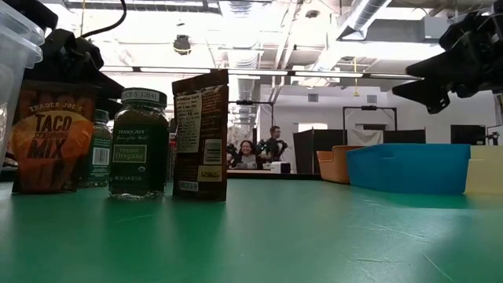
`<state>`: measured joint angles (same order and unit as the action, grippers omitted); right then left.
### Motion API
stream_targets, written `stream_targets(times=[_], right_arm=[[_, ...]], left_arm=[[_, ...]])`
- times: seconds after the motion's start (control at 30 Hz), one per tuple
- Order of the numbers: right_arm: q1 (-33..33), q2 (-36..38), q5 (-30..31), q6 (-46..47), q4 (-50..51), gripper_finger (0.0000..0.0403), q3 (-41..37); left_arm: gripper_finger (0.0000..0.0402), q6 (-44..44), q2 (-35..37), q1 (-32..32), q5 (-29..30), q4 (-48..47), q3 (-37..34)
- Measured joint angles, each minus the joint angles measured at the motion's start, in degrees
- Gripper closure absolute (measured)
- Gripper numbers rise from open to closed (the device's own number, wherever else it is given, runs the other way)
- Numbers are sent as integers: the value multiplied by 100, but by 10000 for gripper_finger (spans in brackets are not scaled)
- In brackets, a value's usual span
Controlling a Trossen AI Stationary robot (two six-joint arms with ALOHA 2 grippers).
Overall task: Sort spices by type
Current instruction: Put the bottom right brown seasoning pack into the orange bin
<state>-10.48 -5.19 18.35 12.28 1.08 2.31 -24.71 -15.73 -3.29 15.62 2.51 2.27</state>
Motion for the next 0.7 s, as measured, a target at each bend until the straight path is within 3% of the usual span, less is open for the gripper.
stream_targets(times=[0.33,0.53,0.7], right_arm=[[209,2,4,274,-10,101,1],[444,-3,2,185,10,101,11],[646,-4,-13,175,-212,101,4]], left_arm=[[175,-576,0,0,38,133,-1],[175,734,2,0,100,776,7],[175,1626,0,2,101,740,323]])
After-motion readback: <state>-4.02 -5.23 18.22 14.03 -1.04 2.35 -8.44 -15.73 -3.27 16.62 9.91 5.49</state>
